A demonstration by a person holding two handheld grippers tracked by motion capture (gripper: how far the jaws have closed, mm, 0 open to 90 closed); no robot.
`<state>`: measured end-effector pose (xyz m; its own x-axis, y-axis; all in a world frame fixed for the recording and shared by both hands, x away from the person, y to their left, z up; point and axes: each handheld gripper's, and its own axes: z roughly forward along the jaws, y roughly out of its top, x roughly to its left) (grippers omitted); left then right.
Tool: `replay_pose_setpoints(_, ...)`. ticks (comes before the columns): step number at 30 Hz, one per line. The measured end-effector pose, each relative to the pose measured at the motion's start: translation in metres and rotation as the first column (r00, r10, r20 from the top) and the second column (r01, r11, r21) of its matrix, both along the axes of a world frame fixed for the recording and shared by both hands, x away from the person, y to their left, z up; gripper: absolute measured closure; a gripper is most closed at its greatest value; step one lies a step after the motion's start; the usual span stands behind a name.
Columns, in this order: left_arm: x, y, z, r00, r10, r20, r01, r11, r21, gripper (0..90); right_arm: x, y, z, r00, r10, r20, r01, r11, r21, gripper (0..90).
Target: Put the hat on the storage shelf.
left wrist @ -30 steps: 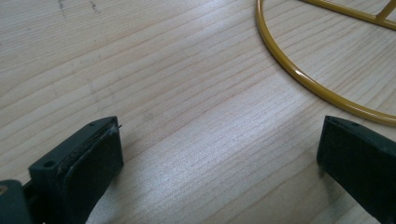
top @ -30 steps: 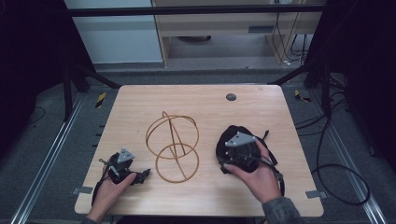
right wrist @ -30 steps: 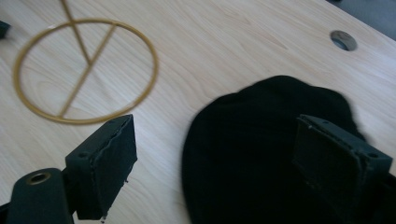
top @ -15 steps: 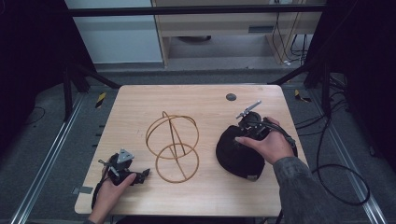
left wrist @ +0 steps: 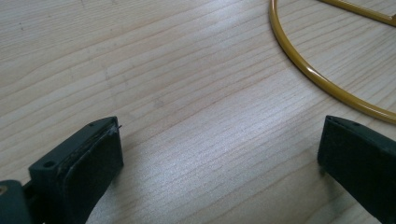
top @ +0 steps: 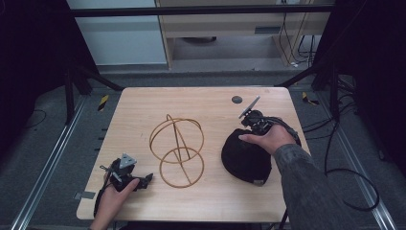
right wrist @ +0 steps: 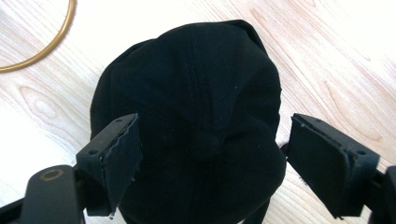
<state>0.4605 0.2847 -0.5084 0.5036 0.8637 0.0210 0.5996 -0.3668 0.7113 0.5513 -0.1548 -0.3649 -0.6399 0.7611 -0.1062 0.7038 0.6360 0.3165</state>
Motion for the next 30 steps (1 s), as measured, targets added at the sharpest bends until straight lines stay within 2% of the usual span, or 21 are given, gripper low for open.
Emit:
replay_pose_setpoints(2, -0.002, 0.001, 0.000, 1.0000, 0.006, -0.001, -0.006, 1.0000, 0.000, 0.0, 0.005, 0.001, -0.003, 0.9996, 0.004, -0.026, -0.004, 1.0000, -0.002, 18.7)
replay_pose_setpoints(6, -0.005, 0.002, 0.000, 0.9999, 0.013, 0.000, -0.013, 0.9999, 0.001, 0.0, 0.011, 0.000, -0.007, 0.9992, 0.007, -0.041, -0.008, 1.0000, -0.006, 21.4)
replay_pose_setpoints(7, -0.005, 0.002, 0.000, 0.9998, 0.019, 0.000, -0.019, 0.9998, -0.002, 0.0, 0.015, -0.001, -0.013, 0.9979, 0.026, -0.060, -0.026, 0.9997, 0.006, 23.2)
replay_pose_setpoints(8, -0.005, 0.002, 0.000, 0.9998, 0.019, 0.000, -0.019, 0.9998, -0.002, 0.0, 0.015, -0.001, -0.013, 0.9979, 0.026, -0.060, -0.026, 0.9997, 0.006, 23.2)
replay_pose_setpoints(9, -0.006, 0.002, 0.000, 0.9998, 0.018, -0.001, -0.018, 0.9998, -0.002, 0.0, 0.016, 0.000, -0.015, 0.9963, 0.024, -0.083, -0.023, 0.9997, 0.005, 24.0)
replay_pose_setpoints(10, -0.006, 0.002, 0.000, 0.9999, 0.017, -0.002, -0.017, 0.9999, -0.001, 0.0, 0.016, 0.001, -0.020, 0.9945, 0.028, -0.101, -0.029, 0.9996, -0.007, 26.5)
replay_pose_setpoints(11, -0.006, 0.002, 0.000, 0.9998, 0.018, -0.001, -0.018, 0.9998, -0.001, 0.0, 0.016, 0.001, -0.020, 0.9945, 0.028, -0.101, -0.029, 0.9996, -0.007, 26.5)
replay_pose_setpoints(13, -0.007, 0.003, 0.000, 0.9998, 0.019, -0.001, -0.019, 0.9998, 0.000, 0.0, 0.016, 0.002, -0.026, 0.9907, 0.028, -0.133, -0.034, 0.9985, -0.043, 30.5)
replay_pose_setpoints(15, -0.007, 0.002, 0.000, 0.9998, 0.021, 0.000, -0.021, 0.9998, -0.002, 0.0, 0.015, 0.001, -0.027, 0.9905, 0.023, -0.136, -0.029, 0.9987, -0.042, 31.8)
replay_pose_setpoints(17, -0.007, 0.002, 0.000, 0.9998, 0.021, 0.000, -0.021, 0.9998, -0.002, 0.0, 0.017, -0.003, -0.029, 0.9895, 0.031, -0.141, -0.035, 0.9991, -0.025, 39.3)
replay_pose_setpoints(18, -0.007, 0.002, 0.000, 0.9998, 0.021, 0.000, -0.021, 0.9998, -0.002, 0.0, 0.017, -0.003, -0.029, 0.9895, 0.031, -0.141, -0.035, 0.9991, -0.025, 39.3)
replay_pose_setpoints(19, -0.007, 0.002, 0.000, 0.9998, 0.021, 0.000, -0.021, 0.9998, -0.002, 0.0, 0.016, -0.001, -0.027, 0.9868, 0.015, -0.161, -0.016, 0.9998, -0.007, 48.2)
replay_pose_setpoints(20, -0.007, 0.003, 0.000, 0.9998, 0.019, -0.001, -0.019, 0.9998, 0.000, 0.0, 0.016, -0.001, -0.027, 0.9868, 0.015, -0.161, -0.016, 0.9998, -0.007, 48.2)
replay_pose_setpoints(21, -0.007, 0.002, 0.000, 0.9998, 0.021, 0.000, -0.021, 0.9998, -0.002, 0.0, 0.016, -0.001, -0.026, 0.9870, 0.016, -0.160, -0.017, 0.9999, 0.000, 59.2)
replay_pose_setpoints(22, -0.007, 0.002, 0.000, 0.9997, 0.025, 0.000, -0.025, 0.9997, -0.002, 0.0, 0.016, -0.001, -0.026, 0.9879, 0.023, -0.153, -0.024, 0.9997, -0.003, 64.5)
replay_pose_setpoints(23, -0.007, 0.002, 0.000, 0.9997, 0.025, 0.000, -0.025, 0.9997, -0.002, 0.0, 0.016, -0.001, -0.026, 0.9879, 0.023, -0.153, -0.024, 0.9997, -0.003, 64.5)
replay_pose_setpoints(24, -0.008, 0.002, 0.000, 0.9996, 0.029, 0.000, -0.029, 0.9996, -0.002, 0.0, 0.016, -0.003, -0.027, 0.9892, 0.035, -0.143, -0.035, 0.9994, -0.001, 70.1)
replay_pose_setpoints(25, -0.008, 0.002, 0.000, 0.9995, 0.031, 0.000, -0.031, 0.9995, -0.002, 0.0, 0.016, -0.005, -0.026, 0.9863, 0.018, -0.164, -0.015, 0.9997, 0.017, 73.3)
replay_pose_setpoints(30, -0.011, 0.002, 0.000, 0.9997, 0.026, -0.003, -0.026, 0.9997, 0.000, 0.0, 0.012, -0.014, -0.023, 0.9875, 0.015, -0.157, -0.005, 0.9980, 0.063, 76.6)
